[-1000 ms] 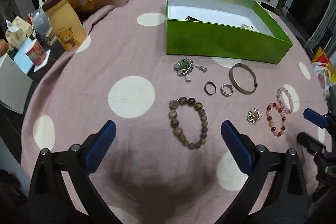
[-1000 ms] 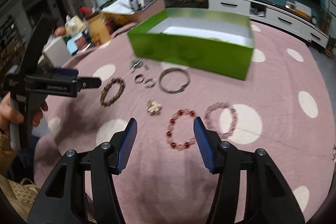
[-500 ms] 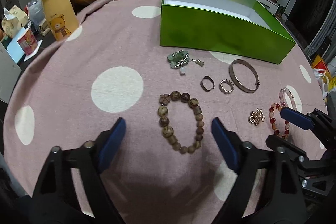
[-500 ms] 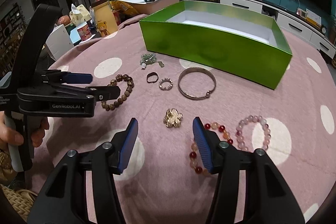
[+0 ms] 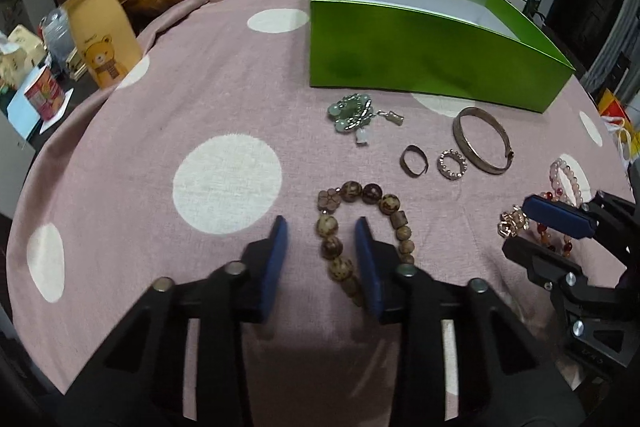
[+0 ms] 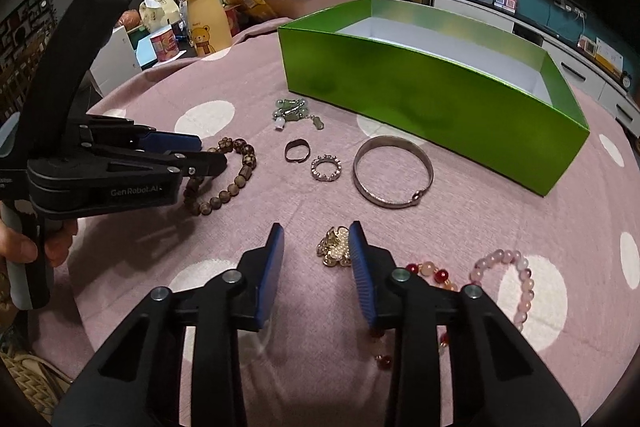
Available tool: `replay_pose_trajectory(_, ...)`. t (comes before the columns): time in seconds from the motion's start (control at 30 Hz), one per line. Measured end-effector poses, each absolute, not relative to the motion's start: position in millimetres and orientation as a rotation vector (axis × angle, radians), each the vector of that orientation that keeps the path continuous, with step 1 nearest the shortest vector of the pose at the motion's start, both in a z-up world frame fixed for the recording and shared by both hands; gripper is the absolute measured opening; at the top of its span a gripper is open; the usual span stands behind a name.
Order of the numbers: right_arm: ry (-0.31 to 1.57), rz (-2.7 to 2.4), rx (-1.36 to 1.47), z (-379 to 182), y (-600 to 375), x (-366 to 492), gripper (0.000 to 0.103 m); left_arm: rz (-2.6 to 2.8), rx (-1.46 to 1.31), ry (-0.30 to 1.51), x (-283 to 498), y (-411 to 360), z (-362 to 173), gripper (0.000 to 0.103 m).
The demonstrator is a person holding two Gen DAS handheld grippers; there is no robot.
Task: Organize jewelry
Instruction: 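Grasp the brown wooden bead bracelet with the left tool while the right tool grasps the gold flower brooch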
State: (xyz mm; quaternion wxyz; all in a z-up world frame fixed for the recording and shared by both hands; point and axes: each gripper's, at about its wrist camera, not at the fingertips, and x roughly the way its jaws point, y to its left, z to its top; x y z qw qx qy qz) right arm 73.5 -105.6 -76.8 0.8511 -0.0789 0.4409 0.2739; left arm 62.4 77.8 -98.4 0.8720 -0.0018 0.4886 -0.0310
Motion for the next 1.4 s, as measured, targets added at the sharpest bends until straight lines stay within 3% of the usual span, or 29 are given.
replay_pose_trajectory(0.1, 0.917, 0.574, -0.182, -77, -106, 74, 0.027, -0.086, 0.007, 1.014, 61, 75, -98, 0.011)
replay_pose_trajectory(0.23, 0.906, 0.561, -0.201, -78, -107, 76, 0.011, -0.110, -0.015, 1.009, 60, 76, -98, 0.011)
replay_pose_trajectory(0.5, 0.886, 0.562, -0.152, -73, -113, 78, 0.002, -0.141, -0.049, 1.003, 58, 76, -94, 0.011)
replay_pose_trajectory(0.63, 0.913, 0.565, -0.117, -73, -119, 81, 0.003, -0.140, -0.045, 1.004, 58, 75, -94, 0.011)
replay_pose_trajectory(0.77, 0.936, 0.551, -0.076, -74, -125, 82, 0.026, -0.137, -0.044, 1.013, 57, 75, -98, 0.011)
replay_pose_trajectory(1.4, 0.936, 0.546, -0.117, -71, -118, 82, 0.019, -0.173, -0.041, 0.968, 59, 70, -79, 0.011)
